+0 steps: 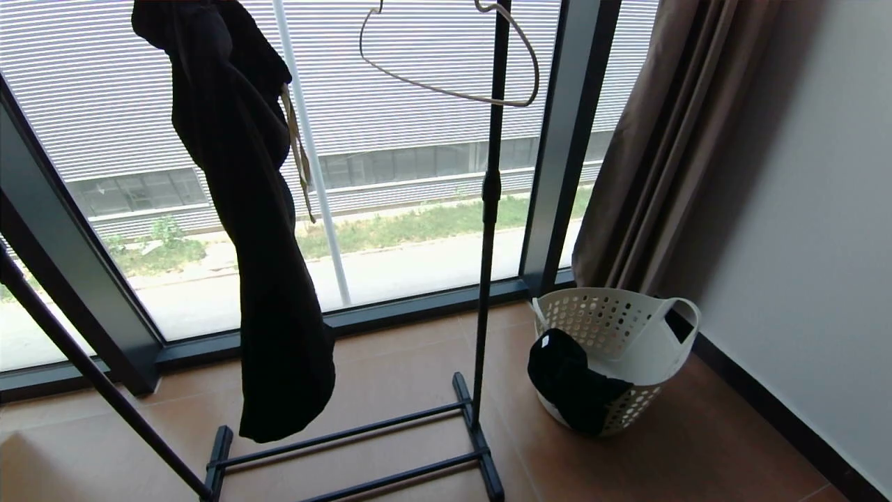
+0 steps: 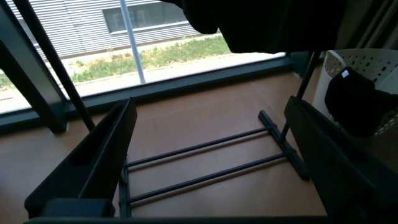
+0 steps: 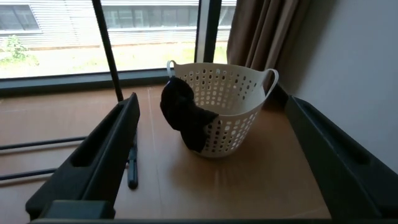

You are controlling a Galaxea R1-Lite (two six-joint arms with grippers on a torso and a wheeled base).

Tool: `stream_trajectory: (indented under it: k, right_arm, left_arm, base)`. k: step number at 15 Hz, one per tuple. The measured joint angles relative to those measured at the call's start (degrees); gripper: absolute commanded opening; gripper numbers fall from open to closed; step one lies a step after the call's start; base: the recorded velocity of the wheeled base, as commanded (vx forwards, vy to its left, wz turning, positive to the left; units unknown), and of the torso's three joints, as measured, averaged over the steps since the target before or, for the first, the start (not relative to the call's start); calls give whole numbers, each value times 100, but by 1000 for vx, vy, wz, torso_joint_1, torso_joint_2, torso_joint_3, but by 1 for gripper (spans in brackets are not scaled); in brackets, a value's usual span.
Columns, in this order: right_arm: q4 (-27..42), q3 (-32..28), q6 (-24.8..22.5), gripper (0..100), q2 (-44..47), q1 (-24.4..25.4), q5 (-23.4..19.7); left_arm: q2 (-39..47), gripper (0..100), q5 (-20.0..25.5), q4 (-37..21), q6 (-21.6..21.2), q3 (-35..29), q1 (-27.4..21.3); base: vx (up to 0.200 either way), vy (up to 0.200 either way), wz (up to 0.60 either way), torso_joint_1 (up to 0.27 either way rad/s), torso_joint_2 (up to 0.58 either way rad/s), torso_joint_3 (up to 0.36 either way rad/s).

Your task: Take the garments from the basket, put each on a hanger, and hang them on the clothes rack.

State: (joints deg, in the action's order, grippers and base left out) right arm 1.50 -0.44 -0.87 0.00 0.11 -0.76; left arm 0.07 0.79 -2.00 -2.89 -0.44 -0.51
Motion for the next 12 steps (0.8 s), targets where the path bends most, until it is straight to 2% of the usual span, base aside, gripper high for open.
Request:
stream_trajectory:
  k: [3,4,9,11,12]
  right_arm:
    - [0,0,0,100,0,2,-2]
    - [0,0,0,100,0,2,0]
    - [2,0,0,100,0,2,2]
    - [-6,0,0,100,0,-1,-2]
    - [5,0,0,100,0,7,2]
  left_arm:
    - [0,100,0,-5,0,0,-1]
    - [0,100,-1,-2,0,0,0]
    - [2,100,0,1,-1,0,2]
    - [2,100,-1,-2,0,0,-1]
    - [2,100,-1,-2,-1,0,-1]
  base:
    - [0,-200,0,4,-1,2]
    - [200,-200,0,-2,7,2]
    - [200,0,0,-1,3,2]
    - [0,0,0,0,0,0]
    - [0,0,-600,27,12,-2]
